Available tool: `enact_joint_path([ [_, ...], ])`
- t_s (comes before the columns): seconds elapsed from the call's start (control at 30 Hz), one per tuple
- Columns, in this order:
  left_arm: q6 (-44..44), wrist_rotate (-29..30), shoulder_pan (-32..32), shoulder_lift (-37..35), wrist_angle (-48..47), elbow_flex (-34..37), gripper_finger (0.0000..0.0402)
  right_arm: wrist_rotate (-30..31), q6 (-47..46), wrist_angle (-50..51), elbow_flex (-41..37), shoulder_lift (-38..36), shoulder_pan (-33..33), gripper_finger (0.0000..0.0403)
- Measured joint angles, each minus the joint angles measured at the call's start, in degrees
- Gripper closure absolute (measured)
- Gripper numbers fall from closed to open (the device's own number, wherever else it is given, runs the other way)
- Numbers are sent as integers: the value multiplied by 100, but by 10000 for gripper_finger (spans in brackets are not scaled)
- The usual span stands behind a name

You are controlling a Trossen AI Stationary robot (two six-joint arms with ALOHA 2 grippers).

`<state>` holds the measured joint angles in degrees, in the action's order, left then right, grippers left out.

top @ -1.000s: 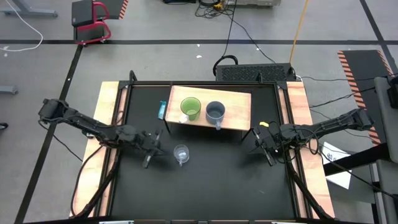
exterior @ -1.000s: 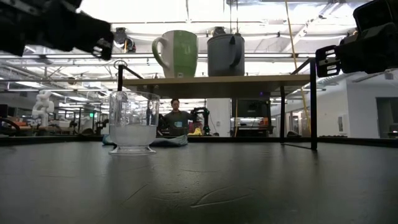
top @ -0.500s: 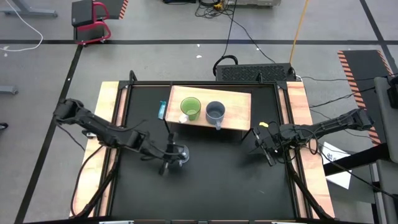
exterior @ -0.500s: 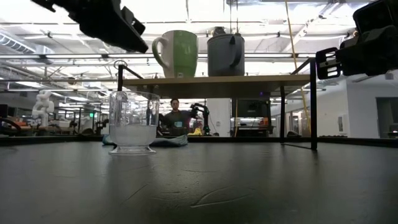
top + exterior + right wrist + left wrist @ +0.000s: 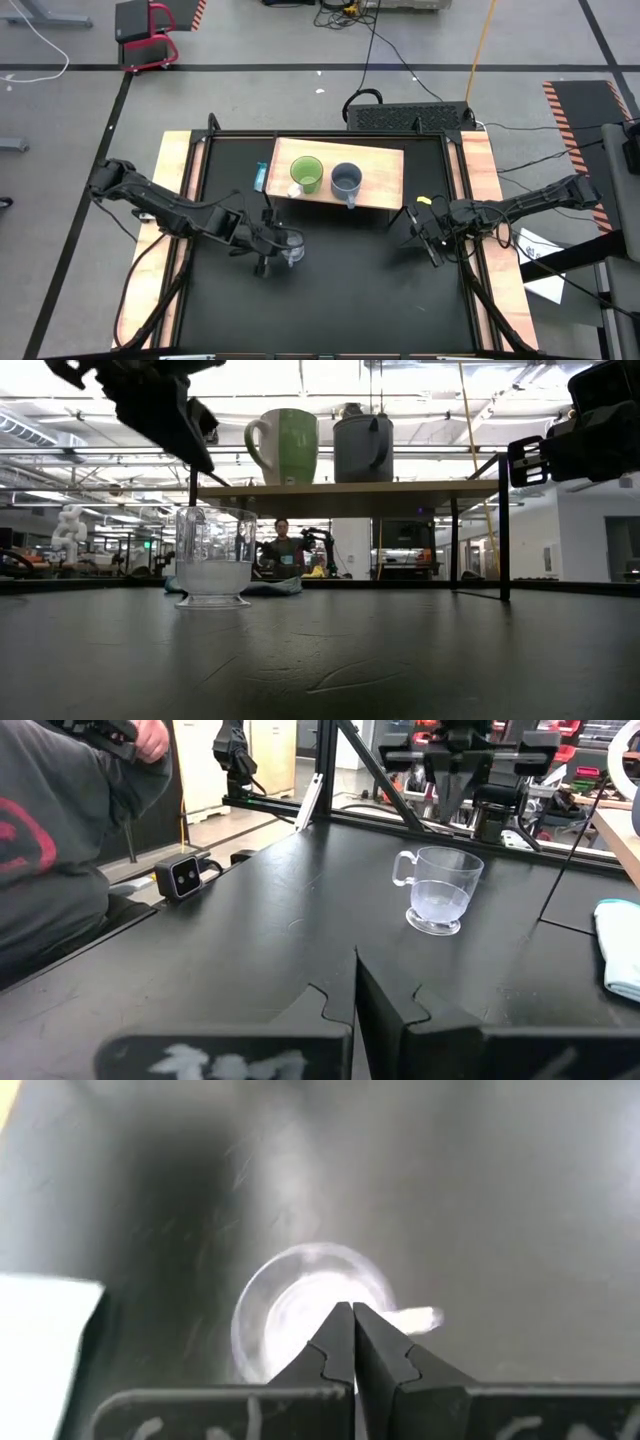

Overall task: Stack small to large cups/mugs on shelf
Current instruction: Put the transparent cup on the shelf

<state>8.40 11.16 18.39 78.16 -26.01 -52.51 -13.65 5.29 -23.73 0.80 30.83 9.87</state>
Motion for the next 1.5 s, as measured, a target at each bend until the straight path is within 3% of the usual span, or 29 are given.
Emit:
enact_joint_path([
  [0.5, 271, 245, -4, -12, -163, 0, 395, 2, -6, -39, 0, 0, 0, 403],
  [1.03, 692, -48, -299, -12, -277, 0, 258, 1, -8, -38, 2, 0, 0, 403],
  [1.5, 334, -114, -195, -16, -723, 98, 250, 0, -11, -2, 2, 0, -1, 403],
])
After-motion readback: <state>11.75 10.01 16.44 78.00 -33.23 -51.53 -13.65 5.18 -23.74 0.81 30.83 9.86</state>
